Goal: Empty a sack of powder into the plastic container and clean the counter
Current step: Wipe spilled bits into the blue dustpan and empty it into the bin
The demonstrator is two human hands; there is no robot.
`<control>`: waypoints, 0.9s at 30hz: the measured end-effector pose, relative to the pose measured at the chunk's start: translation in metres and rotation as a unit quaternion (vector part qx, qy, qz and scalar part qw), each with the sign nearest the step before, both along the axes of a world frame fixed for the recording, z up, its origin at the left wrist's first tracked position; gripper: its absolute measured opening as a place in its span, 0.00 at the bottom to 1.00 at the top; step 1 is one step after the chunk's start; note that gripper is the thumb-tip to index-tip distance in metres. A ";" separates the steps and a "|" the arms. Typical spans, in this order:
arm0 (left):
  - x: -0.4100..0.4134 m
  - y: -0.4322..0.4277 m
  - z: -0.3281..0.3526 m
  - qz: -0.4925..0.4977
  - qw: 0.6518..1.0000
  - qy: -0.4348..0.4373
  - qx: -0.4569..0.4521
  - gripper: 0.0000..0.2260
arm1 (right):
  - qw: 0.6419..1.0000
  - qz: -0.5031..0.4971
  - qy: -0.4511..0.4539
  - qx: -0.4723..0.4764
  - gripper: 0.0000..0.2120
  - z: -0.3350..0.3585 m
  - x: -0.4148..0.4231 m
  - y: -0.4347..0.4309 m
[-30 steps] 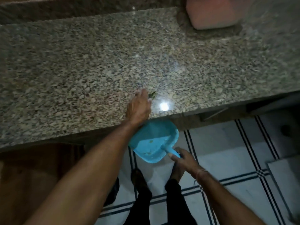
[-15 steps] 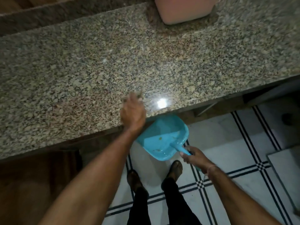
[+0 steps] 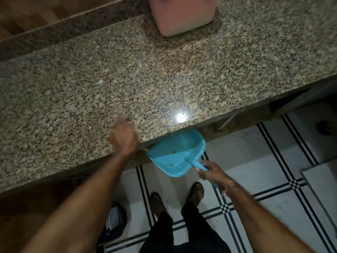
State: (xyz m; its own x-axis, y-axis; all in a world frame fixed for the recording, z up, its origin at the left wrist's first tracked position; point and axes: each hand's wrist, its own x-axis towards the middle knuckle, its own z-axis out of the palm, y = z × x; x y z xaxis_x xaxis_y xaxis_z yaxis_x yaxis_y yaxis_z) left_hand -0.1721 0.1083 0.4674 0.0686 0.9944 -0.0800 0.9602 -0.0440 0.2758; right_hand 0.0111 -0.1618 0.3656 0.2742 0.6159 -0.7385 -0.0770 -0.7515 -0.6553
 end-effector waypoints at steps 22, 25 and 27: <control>-0.009 0.051 -0.007 -0.256 0.964 -0.068 0.004 0.11 | 0.999 -0.030 -0.009 -0.010 0.04 0.025 -0.030 0.057; -0.044 0.110 0.001 -0.133 0.985 -0.107 0.021 0.15 | 0.999 -0.049 -0.005 -0.020 0.04 0.024 -0.043 0.060; -0.076 0.164 0.001 0.012 0.996 -0.074 0.039 0.17 | 0.998 -0.061 -0.012 -0.026 0.04 0.022 -0.053 0.061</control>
State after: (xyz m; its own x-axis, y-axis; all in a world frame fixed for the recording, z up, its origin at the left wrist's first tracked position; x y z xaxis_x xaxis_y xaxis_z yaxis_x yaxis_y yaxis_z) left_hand -0.2481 0.2721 0.4688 0.0501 0.9987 0.0065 0.9105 -0.0483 0.4106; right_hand -0.0421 -0.1003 0.3875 0.3634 0.5378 -0.7607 -0.1550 -0.7703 -0.6186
